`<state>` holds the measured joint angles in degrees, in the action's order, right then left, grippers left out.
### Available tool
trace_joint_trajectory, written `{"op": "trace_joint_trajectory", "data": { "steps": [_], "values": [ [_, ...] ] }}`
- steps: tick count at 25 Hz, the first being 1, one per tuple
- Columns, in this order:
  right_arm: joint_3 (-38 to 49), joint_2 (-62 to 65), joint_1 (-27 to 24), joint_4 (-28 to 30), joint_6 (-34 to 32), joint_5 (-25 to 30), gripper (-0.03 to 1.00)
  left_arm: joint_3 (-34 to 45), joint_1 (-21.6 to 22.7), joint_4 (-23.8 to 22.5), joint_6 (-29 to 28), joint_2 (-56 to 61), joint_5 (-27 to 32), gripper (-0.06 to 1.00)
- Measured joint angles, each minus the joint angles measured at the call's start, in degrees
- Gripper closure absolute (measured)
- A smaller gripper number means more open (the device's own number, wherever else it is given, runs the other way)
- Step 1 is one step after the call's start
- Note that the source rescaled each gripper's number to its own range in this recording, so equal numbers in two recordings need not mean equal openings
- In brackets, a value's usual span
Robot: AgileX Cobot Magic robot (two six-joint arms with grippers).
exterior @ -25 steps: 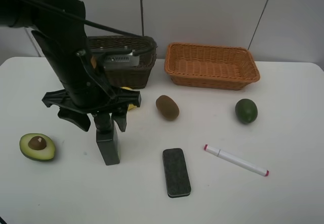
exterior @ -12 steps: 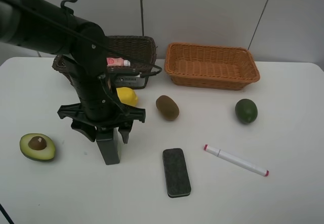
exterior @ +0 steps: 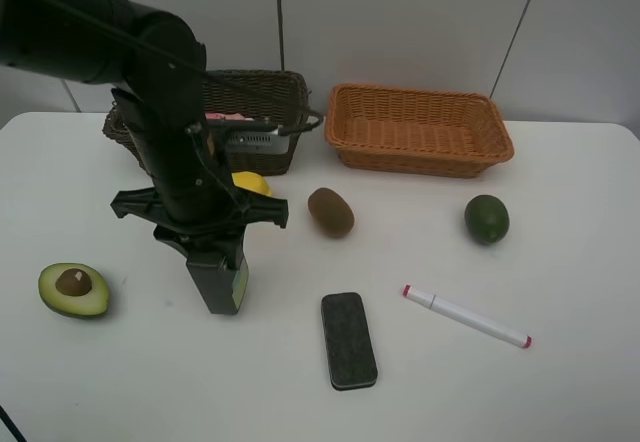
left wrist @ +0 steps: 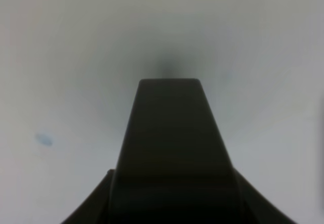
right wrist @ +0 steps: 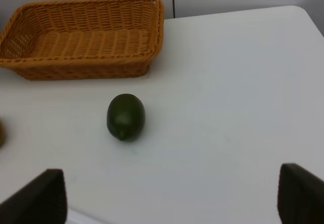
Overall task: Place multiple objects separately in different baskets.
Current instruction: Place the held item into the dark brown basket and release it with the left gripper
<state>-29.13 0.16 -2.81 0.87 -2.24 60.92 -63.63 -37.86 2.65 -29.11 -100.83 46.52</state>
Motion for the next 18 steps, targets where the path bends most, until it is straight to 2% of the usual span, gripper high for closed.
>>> {"op": "trace_joint_trajectory", "data": {
  "steps": [3,6,10,13,18],
  "values": [
    [0.00,0.00,0.00,0.00,0.00,0.00,-0.01,-7.73,2.42,0.80,3.37,4.14,-0.21,0.81],
    [0.00,0.00,0.00,0.00,0.00,0.00,-0.01,-16.75,7.05,0.98,6.73,3.29,-0.29,0.81],
    [0.00,0.00,0.00,0.00,0.00,0.00,-0.01,-30.18,13.69,2.29,11.02,-4.75,-0.18,0.81],
    [0.00,0.00,0.00,0.00,0.00,0.00,-0.01,-39.76,17.10,5.02,13.47,-12.95,-0.24,0.81],
    [0.00,0.00,0.00,0.00,0.00,0.00,-0.01,-51.09,18.60,7.88,15.04,-25.28,0.12,0.81]
  ]
}}
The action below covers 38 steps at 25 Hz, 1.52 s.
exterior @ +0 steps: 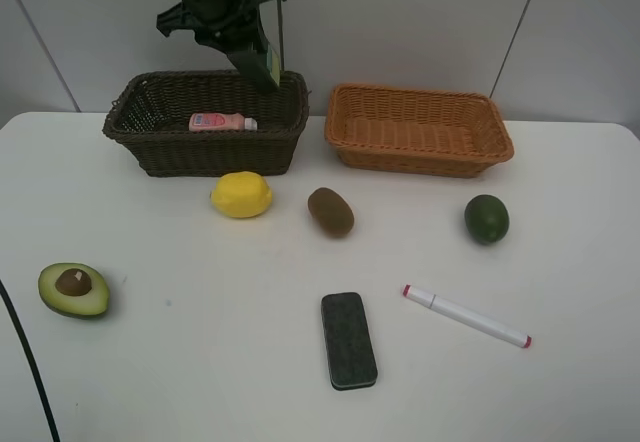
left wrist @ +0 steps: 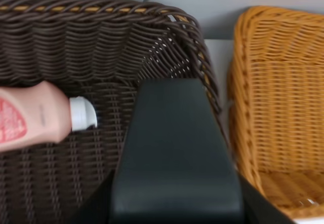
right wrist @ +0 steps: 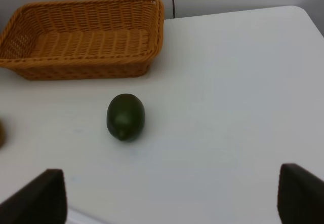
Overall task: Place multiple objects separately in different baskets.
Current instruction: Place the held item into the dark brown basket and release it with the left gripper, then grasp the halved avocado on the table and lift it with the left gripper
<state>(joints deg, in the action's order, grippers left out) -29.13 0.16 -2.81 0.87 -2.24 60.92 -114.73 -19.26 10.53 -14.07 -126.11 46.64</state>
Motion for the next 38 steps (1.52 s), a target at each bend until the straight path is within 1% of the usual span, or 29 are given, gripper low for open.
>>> {"op": "trace_joint_trajectory", "data": {
  "steps": [2,4,9,10,11,13,14,15,16,19,23,25,27,30,33,36,38],
  "values": [
    [0.00,0.00,0.00,0.00,0.00,0.00,-0.01,-2.34,0.00,0.12,0.06,-3.09,0.34,0.81],
    [0.00,0.00,0.00,0.00,0.00,0.00,-0.01,-3.04,0.00,-0.55,0.11,-5.12,0.39,0.81],
    [0.00,0.00,0.00,0.00,0.00,0.00,-0.01,-3.33,-0.06,-7.89,0.11,-6.31,0.79,0.81],
    [0.00,0.00,0.00,0.00,0.00,0.00,-0.01,-3.43,-0.06,-8.56,0.05,-6.31,1.36,0.76],
    [0.00,0.00,0.00,0.00,0.00,0.00,-0.01,-3.58,0.00,-8.86,-0.07,-6.31,2.00,0.63],
    [0.00,0.00,0.00,0.00,0.00,0.00,-0.01,-3.70,0.00,-9.02,-0.51,-6.25,3.91,0.24],
    [0.00,0.00,0.00,0.00,0.00,0.00,-0.01,-3.70,0.00,-9.02,-0.57,-6.25,4.92,0.12],
    [0.00,0.00,0.00,0.00,0.00,0.00,-0.01,-3.70,0.00,-9.02,-0.63,-6.25,5.81,0.04],
    [0.00,0.00,0.00,0.00,0.00,0.00,-0.01,-3.73,0.00,-8.96,-0.93,-6.19,6.85,-0.01],
    [0.00,0.00,0.00,0.00,0.00,0.00,-0.01,-5.88,0.00,-7.68,-1.81,-6.02,11.16,-0.05],
    [0.00,0.00,0.00,0.00,0.00,0.00,-0.01,-13.26,0.00,-7.02,-1.97,-5.23,20.80,-0.06],
    [0.00,0.00,0.00,0.00,0.00,0.00,-0.01,-15.02,0.00,-5.91,-1.97,-4.16,21.82,-0.06],
    [0.00,0.00,0.00,0.00,0.00,0.00,-0.01,-14.27,0.00,-4.08,-1.97,-2.29,22.12,-0.06],
    [0.00,0.00,0.00,0.00,0.00,0.00,-0.01,-8.59,0.00,-0.42,-0.49,2.73,22.12,-0.06],
    [0.00,0.00,0.00,0.00,0.00,0.00,-0.01,1.85,-0.05,-0.11,0.53,11.17,22.12,-0.06],
    [0.00,0.00,0.00,0.00,0.00,0.00,-0.01,14.13,-0.05,-3.54,0.25,22.08,22.07,-0.06],
    [0.00,0.00,0.00,0.00,0.00,0.00,-0.01,22.97,-0.05,-6.45,-1.28,29.35,22.07,-0.06]
  ]
}}
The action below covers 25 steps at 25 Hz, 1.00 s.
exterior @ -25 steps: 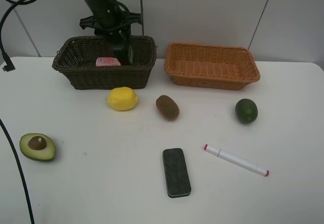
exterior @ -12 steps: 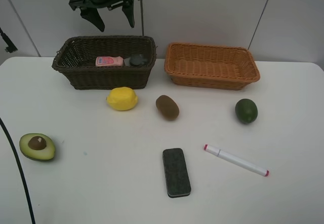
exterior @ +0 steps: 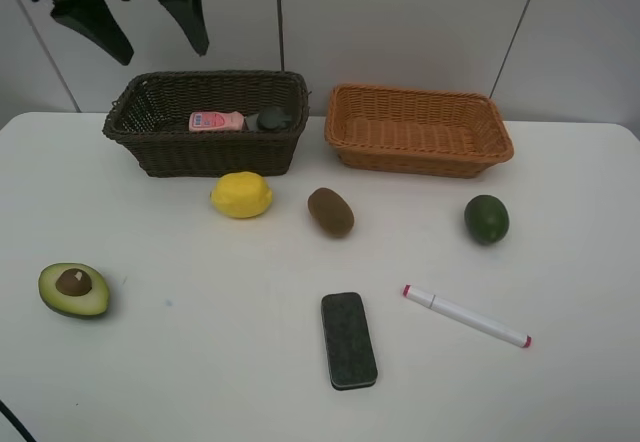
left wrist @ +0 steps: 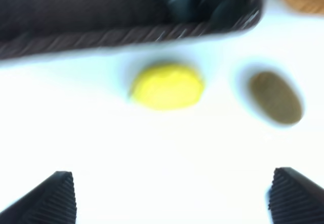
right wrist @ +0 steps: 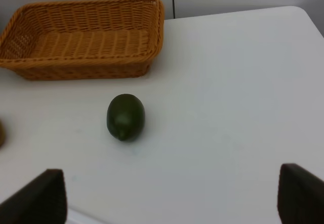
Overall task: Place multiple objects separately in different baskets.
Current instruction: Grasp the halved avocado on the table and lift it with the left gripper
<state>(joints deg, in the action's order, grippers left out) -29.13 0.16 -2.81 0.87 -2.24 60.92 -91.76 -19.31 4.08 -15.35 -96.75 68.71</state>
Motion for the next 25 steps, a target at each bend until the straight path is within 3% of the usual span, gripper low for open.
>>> {"op": "trace_joint_trajectory", "data": {
  "steps": [7,12,18,25],
  "values": [
    [0.00,0.00,0.00,0.00,0.00,0.00,-0.01,27.21,0.00,-4.08,-9.97,21.04,-0.11,-0.06],
    [0.00,0.00,0.00,0.00,0.00,0.00,-0.01,43.38,0.00,-4.44,-16.52,25.47,0.06,-0.06],
    [0.00,0.00,0.00,0.00,0.00,-0.01,-0.01,54.53,0.81,-4.08,-20.94,25.53,-6.00,-0.06],
    [0.00,0.00,0.00,0.00,0.00,-0.01,-0.01,59.05,11.52,-7.96,-21.32,25.53,-18.22,-0.06]
  ]
}}
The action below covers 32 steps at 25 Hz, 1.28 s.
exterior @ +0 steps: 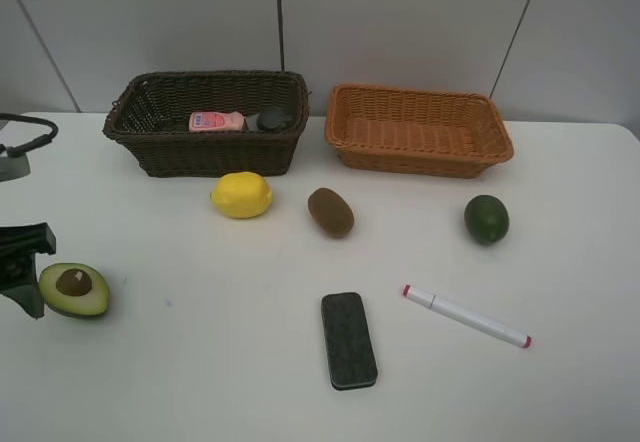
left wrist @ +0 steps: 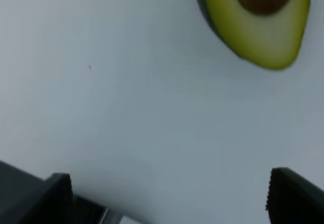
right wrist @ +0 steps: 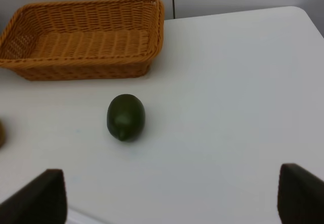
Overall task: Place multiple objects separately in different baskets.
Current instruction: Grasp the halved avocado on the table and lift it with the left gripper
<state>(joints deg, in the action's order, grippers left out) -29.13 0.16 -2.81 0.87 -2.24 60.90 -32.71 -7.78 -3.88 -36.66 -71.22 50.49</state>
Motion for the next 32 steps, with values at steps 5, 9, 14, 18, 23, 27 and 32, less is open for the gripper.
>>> {"op": "trace_joint_trajectory", "data": {
  "steps": [5,9,14,18,23,27,32],
  "values": [
    [0.00,0.00,0.00,0.00,0.00,0.00,-0.01,0.18,3.01,-1.04,-0.37,0.00,-11.01,-0.06],
    [0.00,0.00,0.00,0.00,0.00,0.00,-0.01,0.18,3.10,-1.04,-1.76,0.00,-14.86,-0.06],
    [0.00,0.00,0.00,0.00,0.00,0.00,-0.01,0.18,3.10,-1.28,-1.89,0.00,-15.51,-0.06],
    [0.00,0.00,0.00,0.00,0.00,0.00,-0.01,0.18,3.10,-1.75,-1.89,0.00,-16.32,-0.06],
    [0.00,0.00,0.00,0.00,0.00,0.00,-0.01,0.18,3.10,-1.81,-1.70,0.00,-16.44,-0.06],
    [0.00,0.00,0.00,0.00,0.00,0.00,-0.01,0.18,3.10,-1.74,-1.62,0.00,-16.44,-0.06],
    [0.00,0.00,0.00,0.00,0.00,0.00,-0.01,0.58,3.10,-0.97,-1.62,0.00,-16.92,-0.06]
  ]
}}
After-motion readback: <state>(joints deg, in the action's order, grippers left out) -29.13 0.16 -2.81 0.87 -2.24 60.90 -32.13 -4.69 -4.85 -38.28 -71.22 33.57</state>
